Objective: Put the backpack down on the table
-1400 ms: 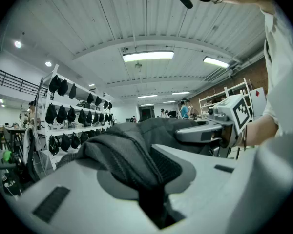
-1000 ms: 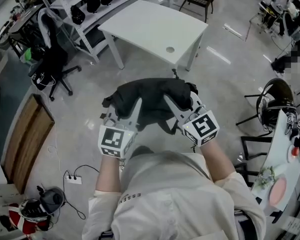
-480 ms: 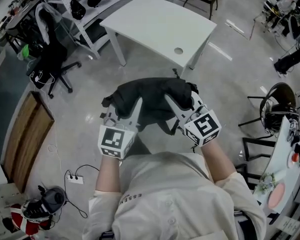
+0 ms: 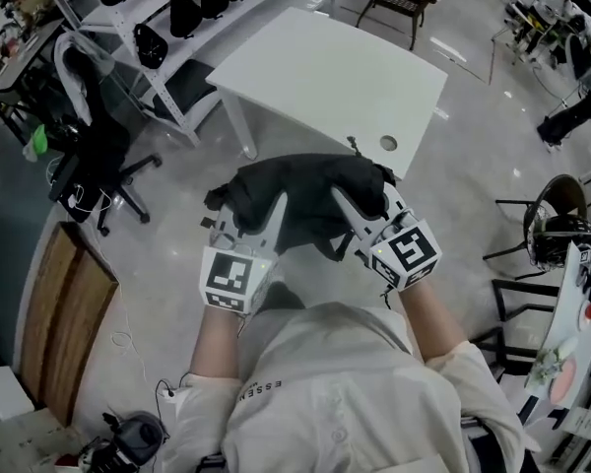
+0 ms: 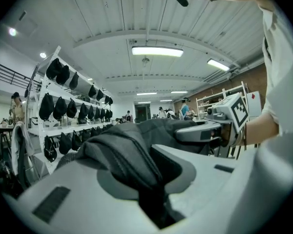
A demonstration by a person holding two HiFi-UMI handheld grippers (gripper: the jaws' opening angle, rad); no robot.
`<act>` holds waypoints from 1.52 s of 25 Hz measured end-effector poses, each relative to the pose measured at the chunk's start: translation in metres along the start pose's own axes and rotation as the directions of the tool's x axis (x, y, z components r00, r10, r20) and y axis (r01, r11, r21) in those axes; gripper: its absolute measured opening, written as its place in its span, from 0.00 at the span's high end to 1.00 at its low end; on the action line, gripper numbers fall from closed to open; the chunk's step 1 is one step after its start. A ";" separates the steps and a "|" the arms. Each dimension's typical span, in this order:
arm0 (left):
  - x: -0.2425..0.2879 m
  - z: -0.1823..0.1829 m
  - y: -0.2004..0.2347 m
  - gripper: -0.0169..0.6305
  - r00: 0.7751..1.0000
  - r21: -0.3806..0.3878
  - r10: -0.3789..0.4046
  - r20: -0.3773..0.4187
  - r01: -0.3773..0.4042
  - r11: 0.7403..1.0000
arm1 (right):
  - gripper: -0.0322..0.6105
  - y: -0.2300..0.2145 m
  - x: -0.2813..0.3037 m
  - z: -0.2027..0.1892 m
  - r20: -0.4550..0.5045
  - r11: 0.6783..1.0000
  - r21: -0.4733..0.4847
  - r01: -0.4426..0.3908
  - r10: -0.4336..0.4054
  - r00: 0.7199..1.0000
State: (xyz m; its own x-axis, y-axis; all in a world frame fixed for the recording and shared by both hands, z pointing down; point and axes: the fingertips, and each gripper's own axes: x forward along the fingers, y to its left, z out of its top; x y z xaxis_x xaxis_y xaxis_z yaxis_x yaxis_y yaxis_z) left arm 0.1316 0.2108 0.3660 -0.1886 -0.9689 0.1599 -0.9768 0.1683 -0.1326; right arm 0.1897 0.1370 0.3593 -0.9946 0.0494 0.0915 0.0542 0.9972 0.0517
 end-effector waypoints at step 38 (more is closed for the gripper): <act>0.414 0.079 0.245 0.86 0.946 0.112 -0.308 0.105 0.296 0.949 | 0.80 -0.368 0.265 0.051 0.057 0.944 -0.078 0.322 -0.318 0.946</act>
State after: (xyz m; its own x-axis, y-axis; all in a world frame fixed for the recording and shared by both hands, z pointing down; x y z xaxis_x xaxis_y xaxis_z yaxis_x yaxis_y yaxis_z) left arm -0.1775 -0.1636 0.3228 0.1328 -0.9872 0.0889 -0.9710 -0.1476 -0.1883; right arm -0.0982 -0.2142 0.3139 -0.9635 -0.2673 0.0136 -0.2620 0.9524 0.1558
